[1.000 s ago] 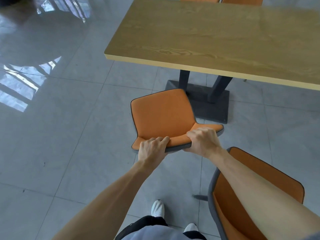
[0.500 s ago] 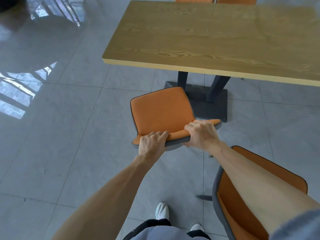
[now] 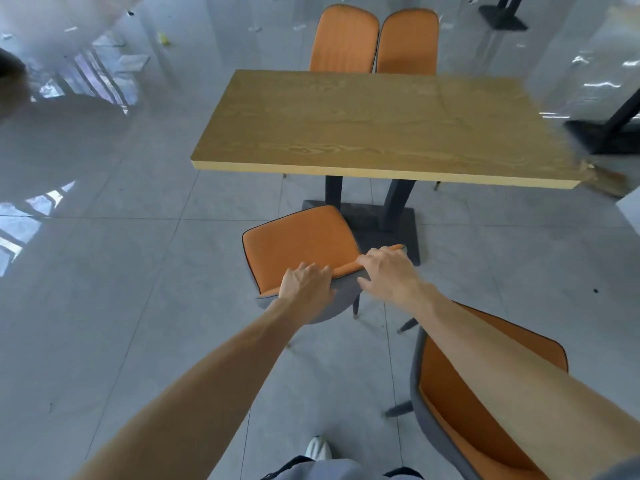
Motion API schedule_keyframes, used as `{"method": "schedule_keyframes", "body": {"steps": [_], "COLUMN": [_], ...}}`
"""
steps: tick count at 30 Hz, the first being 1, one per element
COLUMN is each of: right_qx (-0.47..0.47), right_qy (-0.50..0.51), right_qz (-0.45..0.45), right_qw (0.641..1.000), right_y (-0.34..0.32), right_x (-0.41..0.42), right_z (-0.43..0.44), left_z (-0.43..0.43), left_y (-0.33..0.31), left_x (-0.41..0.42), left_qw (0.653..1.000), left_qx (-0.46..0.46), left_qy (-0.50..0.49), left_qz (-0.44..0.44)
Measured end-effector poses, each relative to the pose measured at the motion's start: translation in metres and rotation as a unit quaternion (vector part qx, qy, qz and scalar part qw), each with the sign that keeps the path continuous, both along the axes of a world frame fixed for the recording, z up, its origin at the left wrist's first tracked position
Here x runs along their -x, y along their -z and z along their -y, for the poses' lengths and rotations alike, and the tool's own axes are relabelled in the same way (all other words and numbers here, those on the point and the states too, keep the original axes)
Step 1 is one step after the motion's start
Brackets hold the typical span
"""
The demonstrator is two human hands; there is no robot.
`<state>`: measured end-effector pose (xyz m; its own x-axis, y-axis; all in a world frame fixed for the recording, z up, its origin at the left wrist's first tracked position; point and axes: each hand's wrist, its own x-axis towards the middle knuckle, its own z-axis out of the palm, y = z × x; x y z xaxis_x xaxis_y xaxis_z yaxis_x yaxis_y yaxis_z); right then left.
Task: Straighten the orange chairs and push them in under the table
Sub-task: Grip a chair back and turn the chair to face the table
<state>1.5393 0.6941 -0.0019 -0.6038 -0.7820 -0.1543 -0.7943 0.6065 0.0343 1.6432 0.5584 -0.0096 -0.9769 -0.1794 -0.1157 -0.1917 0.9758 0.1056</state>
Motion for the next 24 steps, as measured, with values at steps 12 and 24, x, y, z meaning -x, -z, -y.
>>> {"method": "schedule_keyframes", "body": {"steps": [12,24], "right_qx": [0.068,0.128], "right_qy": [0.149,0.261], "right_qz": [0.007,0.062], "right_qw": [0.987,0.955], "right_y": [-0.035,-0.018], "right_x": [-0.075,-0.171], "right_z": [-0.163,-0.349], "left_z": [-0.134,-0.305], "left_y": [-0.027,-0.023], "left_x": [-0.006,-0.072], "left_qw": [0.979,0.956], "left_qx": [-0.054,-0.156], "left_qy": [0.190,0.246], "left_qz": [-0.049,-0.019]}}
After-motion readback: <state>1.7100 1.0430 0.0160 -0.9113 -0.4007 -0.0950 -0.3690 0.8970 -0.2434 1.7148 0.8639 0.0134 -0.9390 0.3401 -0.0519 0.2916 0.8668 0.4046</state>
